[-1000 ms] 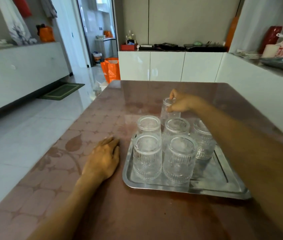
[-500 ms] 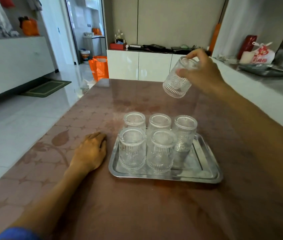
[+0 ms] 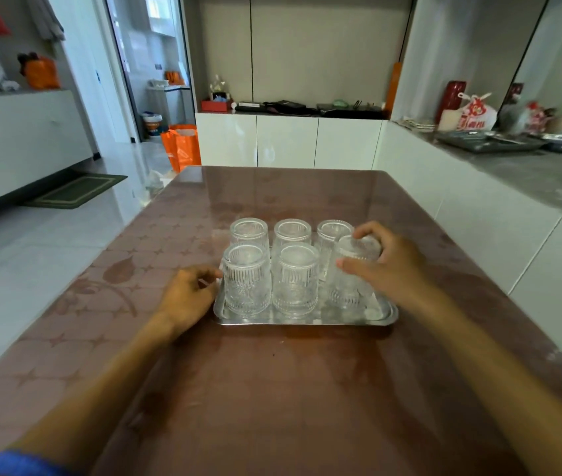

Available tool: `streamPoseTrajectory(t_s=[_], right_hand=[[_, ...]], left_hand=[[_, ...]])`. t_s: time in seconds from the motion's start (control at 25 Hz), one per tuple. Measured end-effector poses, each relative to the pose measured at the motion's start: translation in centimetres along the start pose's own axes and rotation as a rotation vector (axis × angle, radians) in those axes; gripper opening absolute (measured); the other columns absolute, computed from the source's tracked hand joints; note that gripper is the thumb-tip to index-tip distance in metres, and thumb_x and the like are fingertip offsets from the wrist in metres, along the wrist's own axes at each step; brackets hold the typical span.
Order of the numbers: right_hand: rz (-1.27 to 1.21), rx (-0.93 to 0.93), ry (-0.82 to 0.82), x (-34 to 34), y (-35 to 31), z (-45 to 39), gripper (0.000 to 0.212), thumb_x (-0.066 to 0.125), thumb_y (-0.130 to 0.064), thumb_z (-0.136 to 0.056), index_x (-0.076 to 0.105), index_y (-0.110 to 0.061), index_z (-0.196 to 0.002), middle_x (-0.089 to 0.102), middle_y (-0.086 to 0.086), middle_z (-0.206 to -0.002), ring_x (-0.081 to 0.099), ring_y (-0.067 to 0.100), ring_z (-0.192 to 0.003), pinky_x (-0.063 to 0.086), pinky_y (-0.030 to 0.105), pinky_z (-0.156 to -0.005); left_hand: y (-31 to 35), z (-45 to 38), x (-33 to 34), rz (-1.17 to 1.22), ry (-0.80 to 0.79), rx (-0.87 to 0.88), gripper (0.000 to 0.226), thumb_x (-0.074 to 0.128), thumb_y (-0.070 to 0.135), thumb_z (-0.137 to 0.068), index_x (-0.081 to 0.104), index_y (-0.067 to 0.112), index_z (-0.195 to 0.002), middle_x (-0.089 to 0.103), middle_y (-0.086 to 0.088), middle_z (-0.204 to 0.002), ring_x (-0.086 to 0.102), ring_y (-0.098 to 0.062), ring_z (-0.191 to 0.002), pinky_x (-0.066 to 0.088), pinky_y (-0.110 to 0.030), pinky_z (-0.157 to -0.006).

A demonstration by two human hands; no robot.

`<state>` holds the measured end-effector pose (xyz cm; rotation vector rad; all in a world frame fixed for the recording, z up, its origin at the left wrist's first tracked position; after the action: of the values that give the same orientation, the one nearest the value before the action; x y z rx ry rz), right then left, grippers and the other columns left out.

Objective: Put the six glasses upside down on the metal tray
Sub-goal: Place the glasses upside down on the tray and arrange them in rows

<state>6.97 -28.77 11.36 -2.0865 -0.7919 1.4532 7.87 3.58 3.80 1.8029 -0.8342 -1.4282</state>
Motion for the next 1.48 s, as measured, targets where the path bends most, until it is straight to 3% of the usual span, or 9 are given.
streamPoseTrajectory(t_s=[0.32, 0.4, 0.52, 0.72, 0.92, 1.08, 1.16, 1.36, 1.48], right_hand=[[-0.244, -0.073, -0.202, 2.9, 3.7, -0.3, 0.092, 0.085, -0.062, -0.048, 0.038, -0.056, -0.126, 0.052, -0.02, -0.131, 0.055, 0.008, -0.117, 0.049, 0.02, -0.088], [-0.224, -0.089, -0.378, 2.2, 5.5, -1.2, 0.108, 0.088, -0.066, -0.044, 0.025, -0.067, -0.132, 0.047, -0.025, -0.14, 0.045, 0.004, -0.13, 0.04, 0.012, -0.093], [-0.06, -0.022, -0.654, 3.3, 8.1, -2.2, 0.135, 0.091, -0.06, -0.045, 0.004, -0.056, -0.147, 0.022, -0.019, -0.16, 0.023, 0.01, -0.145, 0.029, 0.032, -0.114], [-0.021, -0.021, -0.788, 5.7, 8.3, -4.2, 0.146, 0.093, -0.054, -0.047, -0.006, -0.044, -0.154, 0.011, -0.019, -0.162, 0.017, 0.009, -0.146, 0.025, 0.031, -0.116], [-0.11, 0.007, -0.777, 6.3, 9.3, -4.9, 0.124, 0.095, -0.048, -0.048, 0.005, -0.081, -0.128, 0.021, -0.058, -0.132, 0.022, -0.006, -0.135, 0.03, -0.004, -0.086], [-0.062, -0.044, -0.797, 6.5, 9.2, -4.6, 0.139, 0.093, -0.048, -0.052, -0.002, -0.048, -0.153, 0.014, -0.023, -0.161, 0.017, 0.007, -0.145, 0.024, 0.02, -0.109], [-0.073, -0.053, -0.802, 5.0, 8.5, -4.3, 0.133, 0.091, -0.054, -0.05, 0.001, -0.054, -0.149, 0.01, -0.019, -0.162, 0.013, 0.009, -0.148, 0.021, 0.029, -0.115], [-0.242, -0.266, -0.344, -1.3, 0.0, -7.7, 0.088, 0.076, -0.076, -0.053, 0.045, -0.055, -0.132, 0.044, -0.027, -0.145, 0.039, -0.008, -0.134, 0.032, 0.032, -0.113], [0.141, -0.424, -0.574, 4.5, -4.9, -7.1, 0.071, 0.071, -0.07, -0.069, 0.054, -0.045, -0.133, 0.041, -0.021, -0.148, 0.038, -0.005, -0.125, 0.03, 0.027, -0.101]], left_hand=[[0.0, -0.5, -1.0, 0.024, -0.137, -0.04, 0.027, 0.069, -0.002, -0.082, 0.07, 0.023, -0.091, 0.076, -0.008, -0.096, 0.067, -0.021, -0.088, 0.057, -0.032, -0.087], [-0.1, -1.2, -1.6, 0.028, -0.262, -0.037, 0.045, 0.076, 0.002, -0.077, 0.064, 0.033, -0.107, 0.072, 0.015, -0.105, 0.064, -0.014, -0.104, 0.055, -0.023, -0.086], [-0.1, -2.3, -0.7, -0.124, -0.572, -0.061, 0.109, 0.09, 0.022, -0.066, 0.024, 0.036, -0.152, 0.035, 0.015, -0.153, 0.032, -0.016, -0.143, 0.037, -0.039, -0.115], [0.4, -4.7, 2.1, -0.205, -0.752, 0.042, 0.139, 0.096, 0.037, -0.052, 0.0, 0.05, -0.151, 0.021, 0.031, -0.151, 0.015, -0.005, -0.144, 0.015, -0.035, -0.12], [-0.8, -6.0, 2.5, -0.133, -0.715, 0.039, 0.131, 0.099, 0.04, -0.042, 0.01, 0.07, -0.134, 0.027, 0.031, -0.145, 0.019, -0.004, -0.14, 0.018, -0.037, -0.12], [0.0, -5.1, 2.4, -0.168, -0.74, 0.075, 0.128, 0.097, 0.035, -0.051, 0.011, 0.058, -0.143, 0.024, 0.035, -0.147, 0.017, -0.003, -0.143, 0.017, -0.034, -0.121], [0.6, -5.2, 0.8, -0.283, -0.744, 0.071, 0.125, 0.094, 0.032, -0.06, 0.01, 0.049, -0.151, 0.022, 0.026, -0.158, 0.017, -0.005, -0.147, 0.016, -0.041, -0.124], [6.8, -7.9, -4.9, -0.207, -0.37, 0.211, 0.05, 0.065, 0.038, -0.088, 0.05, 0.049, -0.135, 0.047, 0.013, -0.149, 0.043, -0.012, -0.134, 0.033, -0.04, -0.111], [9.8, -8.3, -2.5, -0.383, -0.382, 0.31, 0.039, 0.065, 0.039, -0.089, 0.061, 0.034, -0.128, 0.058, 0.007, -0.14, 0.05, -0.008, -0.12, 0.039, -0.04, -0.11]])
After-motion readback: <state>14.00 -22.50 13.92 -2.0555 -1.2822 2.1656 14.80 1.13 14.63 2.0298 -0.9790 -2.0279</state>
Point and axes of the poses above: each hand's wrist, its own z-axis away from the middle knuckle, its own x-axis out of the palm, y = z × x, the point moved 7 cm from there along -z, towards the middle knuckle
